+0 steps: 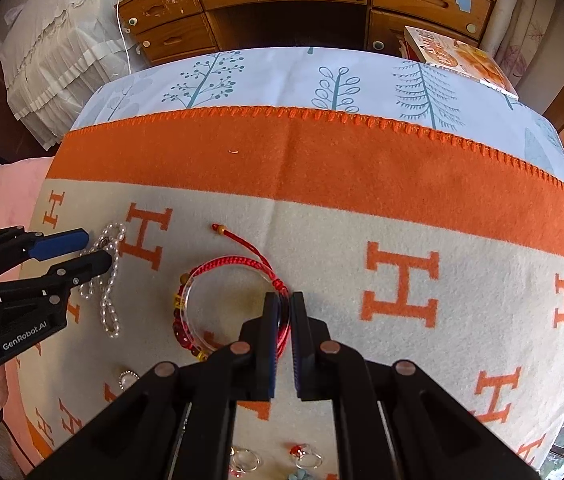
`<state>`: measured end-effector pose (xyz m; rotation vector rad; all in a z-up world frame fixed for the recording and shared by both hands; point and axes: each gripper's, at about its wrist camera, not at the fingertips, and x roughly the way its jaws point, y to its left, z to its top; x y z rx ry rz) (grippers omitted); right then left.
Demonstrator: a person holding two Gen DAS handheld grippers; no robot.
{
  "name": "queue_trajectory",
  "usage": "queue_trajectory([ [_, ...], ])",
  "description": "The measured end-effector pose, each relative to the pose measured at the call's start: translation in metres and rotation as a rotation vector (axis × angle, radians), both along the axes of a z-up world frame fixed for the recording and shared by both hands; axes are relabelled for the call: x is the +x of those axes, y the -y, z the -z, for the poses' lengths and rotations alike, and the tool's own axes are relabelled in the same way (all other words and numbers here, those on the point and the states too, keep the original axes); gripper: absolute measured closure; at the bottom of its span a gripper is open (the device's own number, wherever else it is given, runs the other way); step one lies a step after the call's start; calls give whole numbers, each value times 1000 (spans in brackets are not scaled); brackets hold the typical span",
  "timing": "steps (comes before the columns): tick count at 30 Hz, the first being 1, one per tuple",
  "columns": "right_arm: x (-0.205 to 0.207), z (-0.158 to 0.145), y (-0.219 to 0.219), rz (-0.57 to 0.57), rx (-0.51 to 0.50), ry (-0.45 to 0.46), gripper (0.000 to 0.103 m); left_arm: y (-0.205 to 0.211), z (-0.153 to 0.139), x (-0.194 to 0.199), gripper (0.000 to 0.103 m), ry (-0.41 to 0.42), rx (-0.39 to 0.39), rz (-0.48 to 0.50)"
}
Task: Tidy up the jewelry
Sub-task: 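Grasp the pearl necklace with the left tool while the right tool grasps the red string bracelet, then carry the necklace and red bracelet into the pink box and open both tools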
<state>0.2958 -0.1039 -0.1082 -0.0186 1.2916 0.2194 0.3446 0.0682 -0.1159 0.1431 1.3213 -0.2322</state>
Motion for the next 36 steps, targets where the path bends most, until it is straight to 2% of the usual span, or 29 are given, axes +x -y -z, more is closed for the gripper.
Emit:
queue_trajectory([
  [5,-6,-3,5,16,26,3,97,-7,-3,-3,100,-19,-40,-124],
  [9,-19,-25,12,25,95,48,97,-11,-24,-20,100,15,-86,-179],
  [14,-47,-77,28,27,195,151,97,-1,-75,-52,100,98,-131,-156],
  [18,-79,-122,50,41,263,247,97,14,-128,-84,100,193,-167,-125],
  [24,-134,-162,92,74,307,353,97,53,-206,-137,100,325,-254,-53],
  [27,-156,-166,114,100,294,370,97,81,-231,-165,100,374,-307,1],
  [30,-170,-159,137,136,281,367,97,113,-240,-188,100,382,-363,62],
  [36,-190,-124,177,219,286,315,97,180,-221,-215,100,325,-407,185],
])
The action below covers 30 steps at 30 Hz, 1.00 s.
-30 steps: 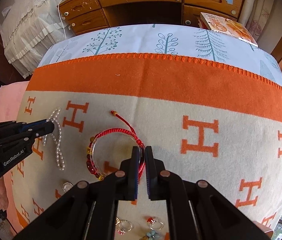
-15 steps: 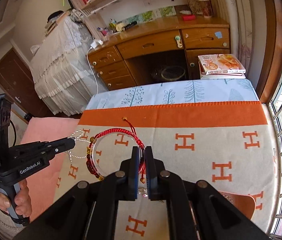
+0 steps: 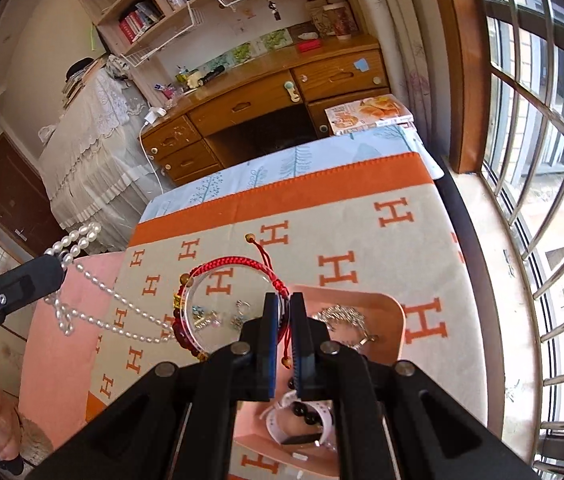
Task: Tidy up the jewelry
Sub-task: 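Carry the necklace and red bracelet into the pink box and open both tools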
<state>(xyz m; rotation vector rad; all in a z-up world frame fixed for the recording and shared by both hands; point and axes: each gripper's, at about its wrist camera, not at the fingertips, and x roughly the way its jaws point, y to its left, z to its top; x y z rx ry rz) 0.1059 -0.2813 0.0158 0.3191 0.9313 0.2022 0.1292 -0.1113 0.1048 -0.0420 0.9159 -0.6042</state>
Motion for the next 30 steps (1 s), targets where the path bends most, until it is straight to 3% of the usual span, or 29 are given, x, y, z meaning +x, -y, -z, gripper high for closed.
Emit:
queue_trajectory([
  [8,-12,51,23,34,24,-84,97,57,68,-1,100,-105,76,54],
  [16,-22,75,27,42,9,-96,97,62,137,24,100,-229,104,52],
  [23,-23,84,26,57,-42,-102,97,64,173,24,100,-312,123,84],
  [27,-24,89,23,48,-70,-124,97,63,173,14,90,-327,132,110],
  [30,-24,92,18,41,-112,-152,96,56,166,8,74,-310,143,108],
])
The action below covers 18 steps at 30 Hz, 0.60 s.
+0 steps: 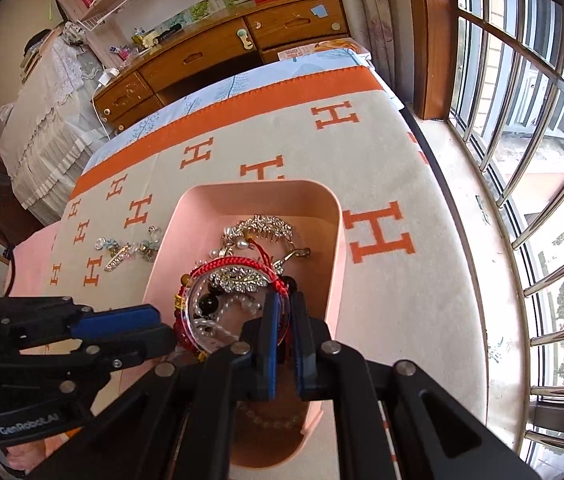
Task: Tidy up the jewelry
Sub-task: 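Carry the necklace and red bracelet into the pink box and open both tools, then withdraw both tools from the box toward the small pins and rings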
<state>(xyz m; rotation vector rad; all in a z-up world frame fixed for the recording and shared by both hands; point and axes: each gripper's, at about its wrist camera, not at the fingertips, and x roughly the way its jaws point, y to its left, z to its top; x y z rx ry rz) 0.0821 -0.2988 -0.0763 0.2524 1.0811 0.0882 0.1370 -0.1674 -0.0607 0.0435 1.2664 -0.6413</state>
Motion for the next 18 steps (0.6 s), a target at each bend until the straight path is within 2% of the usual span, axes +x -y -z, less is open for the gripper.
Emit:
queue_trajectory([
  [1,-1,-1,-1,-1,-13,2,96,-4,-4,-2,64,8,0,-4],
  [4,-1,-2,-5,-8,-26,-22,95,-20,-20,-6,46,60,2,-36],
  [18,-19,-31,-27,-45,-18,16,95,-109,-75,-28,38,192,31,-191],
])
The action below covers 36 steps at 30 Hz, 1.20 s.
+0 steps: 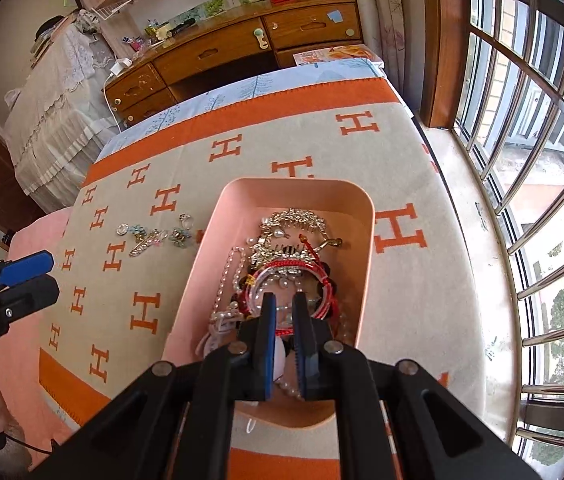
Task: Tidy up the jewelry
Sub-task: 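Withdraw both tools from the box toward the small pins and rings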
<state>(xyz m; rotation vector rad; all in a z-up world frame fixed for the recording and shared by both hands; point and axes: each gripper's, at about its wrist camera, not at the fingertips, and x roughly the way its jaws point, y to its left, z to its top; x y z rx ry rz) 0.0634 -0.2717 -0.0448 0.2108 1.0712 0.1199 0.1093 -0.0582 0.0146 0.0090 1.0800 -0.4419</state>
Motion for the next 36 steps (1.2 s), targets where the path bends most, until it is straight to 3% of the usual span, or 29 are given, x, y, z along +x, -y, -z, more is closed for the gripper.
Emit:
queue_trajectory([
  [9,-4,-25,-40,-87,-6,43,95,-63,-13,-4,37,32,42,-122],
  [20,14,-29,-88,-189,0,21,95,-107,-7,-5,37,32,94,-197],
  [22,22,-25,-93,-194,17,-3,91,-112,-3,0,37,24,87,-206],
  [25,39,-18,-100,-188,54,-40,73,-116,4,9,37,16,84,-217],
  [36,107,37,-107,-49,139,-197,72,-91,50,54,37,19,130,-97],
])
